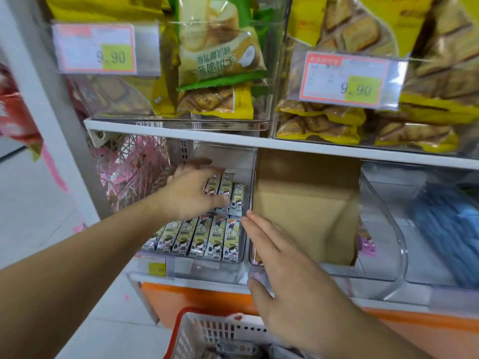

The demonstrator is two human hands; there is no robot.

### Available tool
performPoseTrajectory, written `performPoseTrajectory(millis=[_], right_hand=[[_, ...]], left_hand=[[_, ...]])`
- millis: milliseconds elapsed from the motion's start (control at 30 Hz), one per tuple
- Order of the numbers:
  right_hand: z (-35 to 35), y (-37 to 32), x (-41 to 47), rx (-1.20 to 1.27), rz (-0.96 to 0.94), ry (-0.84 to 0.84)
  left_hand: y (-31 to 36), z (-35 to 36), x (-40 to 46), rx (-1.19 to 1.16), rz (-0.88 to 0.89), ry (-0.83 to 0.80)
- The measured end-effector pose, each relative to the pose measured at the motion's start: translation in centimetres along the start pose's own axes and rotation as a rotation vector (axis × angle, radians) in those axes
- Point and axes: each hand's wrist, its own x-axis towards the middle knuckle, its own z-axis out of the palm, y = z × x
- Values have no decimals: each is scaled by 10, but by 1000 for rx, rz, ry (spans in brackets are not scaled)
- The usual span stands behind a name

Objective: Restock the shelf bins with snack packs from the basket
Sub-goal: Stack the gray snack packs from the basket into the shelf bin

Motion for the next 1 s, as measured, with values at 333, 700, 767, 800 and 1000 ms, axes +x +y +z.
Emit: performPoseTrajectory(millis=[333, 700, 767, 800, 1000], right_hand=[[44, 15, -74, 14, 132, 43], [196, 53, -113, 54, 322, -413], [227, 53, -105, 73, 301, -474], [241, 51, -100, 84, 287, -497], [306, 30, -66, -14, 291, -428]], left_hand=[[7, 85, -193, -242, 34, 304], [-76, 245, -301, -208, -405, -198], [-82, 250, -298, -270, -429, -187], [-83, 250, -298, -299, -440, -189], [-79, 251, -297, -336, -454, -157]])
